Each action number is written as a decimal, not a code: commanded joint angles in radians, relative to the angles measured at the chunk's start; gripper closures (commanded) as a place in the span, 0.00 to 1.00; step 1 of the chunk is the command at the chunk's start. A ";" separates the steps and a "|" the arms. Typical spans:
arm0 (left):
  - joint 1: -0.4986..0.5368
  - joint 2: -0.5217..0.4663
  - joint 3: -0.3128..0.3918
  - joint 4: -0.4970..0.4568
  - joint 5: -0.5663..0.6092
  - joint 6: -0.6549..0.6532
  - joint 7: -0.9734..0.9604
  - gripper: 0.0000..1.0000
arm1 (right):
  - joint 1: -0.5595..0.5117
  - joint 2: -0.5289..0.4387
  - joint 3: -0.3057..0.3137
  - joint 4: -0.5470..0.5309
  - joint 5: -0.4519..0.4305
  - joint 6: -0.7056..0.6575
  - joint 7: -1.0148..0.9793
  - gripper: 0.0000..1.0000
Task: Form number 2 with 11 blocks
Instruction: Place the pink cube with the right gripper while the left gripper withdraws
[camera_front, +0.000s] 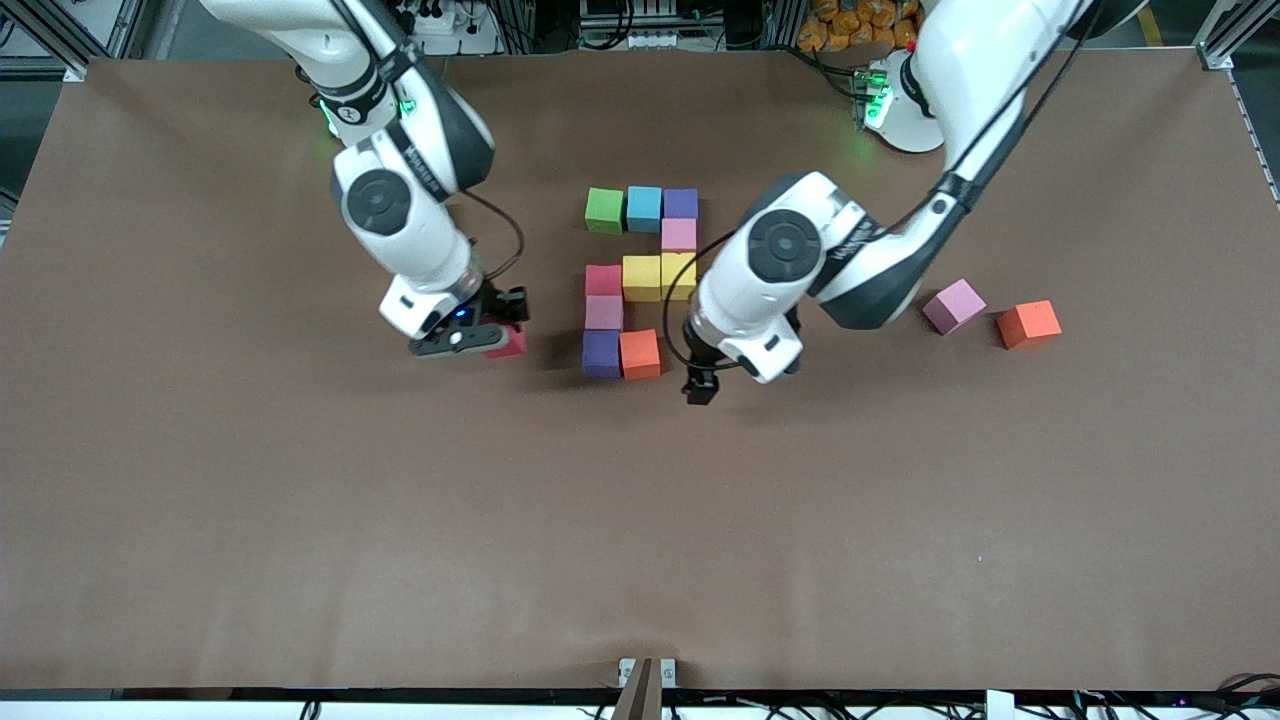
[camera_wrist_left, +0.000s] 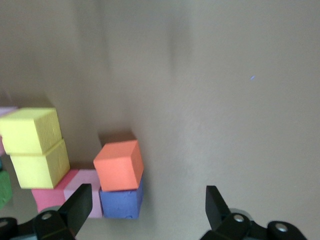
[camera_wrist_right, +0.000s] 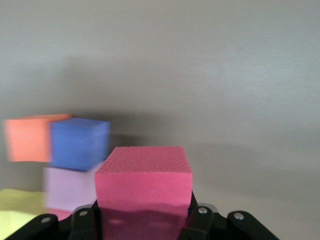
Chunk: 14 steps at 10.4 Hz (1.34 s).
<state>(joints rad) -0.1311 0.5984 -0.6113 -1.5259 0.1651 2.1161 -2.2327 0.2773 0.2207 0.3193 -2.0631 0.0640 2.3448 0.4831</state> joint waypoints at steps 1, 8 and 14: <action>0.103 -0.080 -0.045 -0.022 -0.019 -0.121 0.147 0.00 | 0.118 0.060 -0.008 0.128 0.068 -0.030 0.194 0.47; 0.571 -0.134 -0.260 -0.011 -0.016 -0.390 0.755 0.00 | 0.437 0.346 -0.141 0.490 0.066 -0.027 1.028 0.50; 0.691 -0.109 -0.245 -0.013 0.101 -0.384 1.204 0.00 | 0.424 0.494 -0.183 0.626 0.238 -0.030 1.505 0.55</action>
<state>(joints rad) 0.5500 0.4914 -0.8476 -1.5299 0.2145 1.7376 -1.1054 0.7156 0.6699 0.1424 -1.4798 0.2666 2.3324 1.9491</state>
